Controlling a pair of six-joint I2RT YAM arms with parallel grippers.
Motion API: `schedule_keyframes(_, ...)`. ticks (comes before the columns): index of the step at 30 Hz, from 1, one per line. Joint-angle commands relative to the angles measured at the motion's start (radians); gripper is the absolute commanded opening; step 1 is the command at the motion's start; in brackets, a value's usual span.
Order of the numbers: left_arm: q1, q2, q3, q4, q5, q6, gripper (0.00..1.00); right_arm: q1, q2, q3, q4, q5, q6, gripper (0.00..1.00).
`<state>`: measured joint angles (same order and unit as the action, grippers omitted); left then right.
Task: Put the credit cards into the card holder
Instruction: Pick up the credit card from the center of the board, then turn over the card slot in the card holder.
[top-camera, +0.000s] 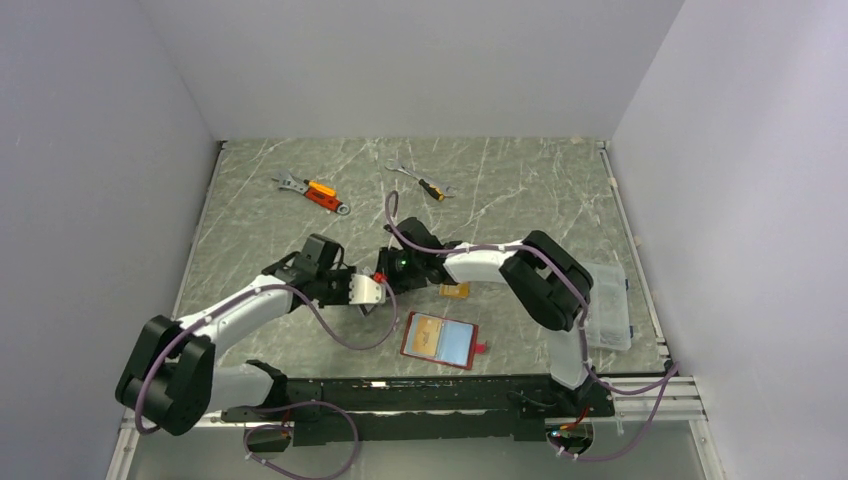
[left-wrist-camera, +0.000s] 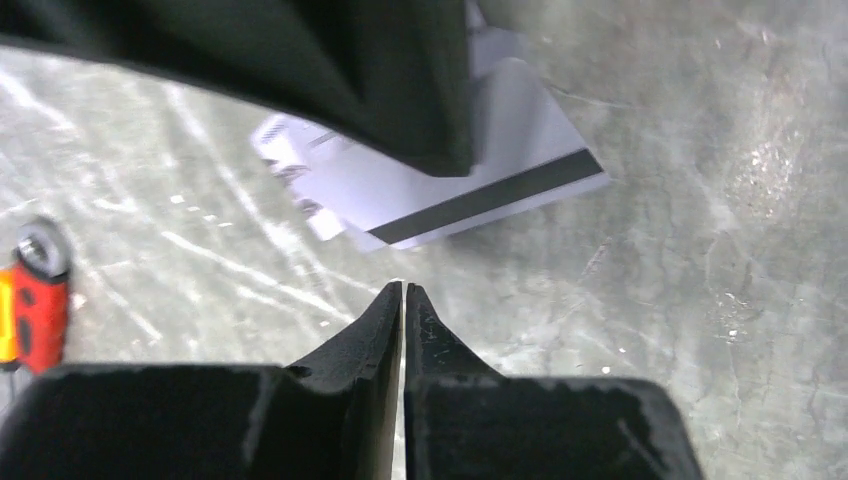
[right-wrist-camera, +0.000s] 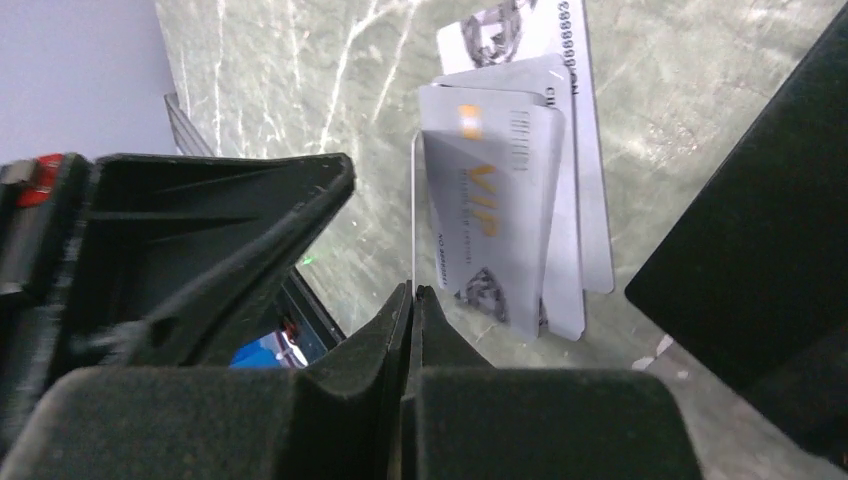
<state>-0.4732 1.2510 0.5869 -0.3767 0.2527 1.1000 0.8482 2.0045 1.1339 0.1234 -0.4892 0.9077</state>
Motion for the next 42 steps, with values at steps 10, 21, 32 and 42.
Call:
schedule_keyframes(10, 0.028, -0.2, 0.224, -0.216, 0.182, -0.17, 0.21, 0.005, -0.369, -0.091, -0.336, 0.164, -0.152, 0.0)
schedule_keyframes(21, 0.027, -0.205, 0.231, -0.254, 0.226, -0.175, 0.2, 0.016, -0.808, -0.278, -0.801, 0.537, -0.208, 0.0)
schedule_keyframes(32, 0.003, -0.213, 0.212, -0.267, 0.227, -0.184, 0.18, 0.129, -0.736, -0.3, -0.807, 0.6, -0.163, 0.0)
schedule_keyframes(42, -0.02, -0.23, 0.179, -0.258, 0.201, -0.171, 0.18, 0.273, -0.654, -0.312, -0.802, 0.704, -0.075, 0.0)
